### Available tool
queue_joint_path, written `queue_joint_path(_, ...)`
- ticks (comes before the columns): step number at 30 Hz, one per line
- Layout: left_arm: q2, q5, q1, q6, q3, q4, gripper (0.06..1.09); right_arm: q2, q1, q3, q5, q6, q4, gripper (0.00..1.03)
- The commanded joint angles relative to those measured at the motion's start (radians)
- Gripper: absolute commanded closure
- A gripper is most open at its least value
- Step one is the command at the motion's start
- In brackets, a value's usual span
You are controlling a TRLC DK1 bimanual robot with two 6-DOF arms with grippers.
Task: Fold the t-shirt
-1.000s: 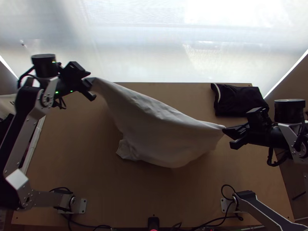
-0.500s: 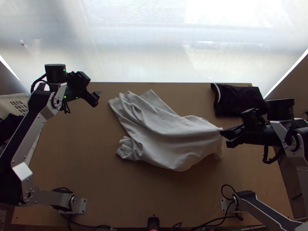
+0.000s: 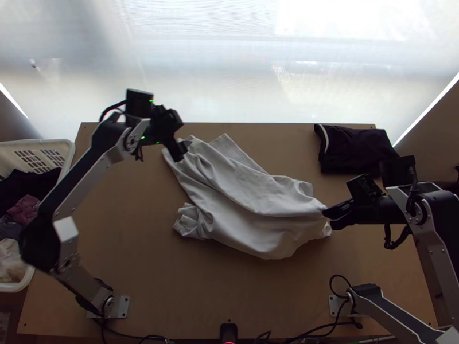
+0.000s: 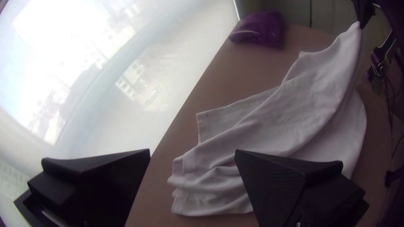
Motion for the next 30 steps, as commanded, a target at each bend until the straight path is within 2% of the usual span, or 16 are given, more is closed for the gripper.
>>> queue_joint_path(1,0.300,0.019,-0.072,0.110,0.350,-0.131,0.11,-0.009,0.000,-0.037,0.000,-0.001,-0.002,1.00)
queue_joint_path(5,0.459,0.019,-0.089,0.158,0.560,-0.211,0.11,-0.017,-0.001,-0.089,0.001,-0.007,-0.001,1.00)
queue_joint_path(8,0.510,0.017,-0.104,0.196,0.568,-0.185,0.11,-0.029,0.010,-0.164,0.001,-0.013,-0.001,1.00)
queue_joint_path(15,0.571,0.013,-0.128,0.208,0.577,-0.122,0.11,-0.020,0.100,-0.373,0.007,-0.032,-0.004,1.00)
queue_joint_path(16,0.580,0.011,-0.132,0.210,0.581,-0.110,0.11,-0.009,0.108,-0.387,0.007,-0.032,-0.005,0.95)
queue_joint_path(18,0.603,0.007,-0.135,0.221,0.600,-0.094,0.11,0.005,0.112,-0.399,0.017,-0.030,-0.007,0.75)
queue_joint_path(21,0.619,0.002,-0.136,0.241,0.601,-0.056,0.11,0.017,0.106,-0.390,0.046,-0.021,-0.007,0.33)
queue_joint_path(22,0.626,0.002,-0.136,0.244,0.603,-0.052,0.11,0.017,0.100,-0.382,0.052,-0.021,-0.007,0.24)
queue_joint_path(30,0.620,0.011,-0.150,0.247,0.600,-0.087,0.11,-0.023,0.020,-0.272,0.055,-0.018,-0.016,0.17)
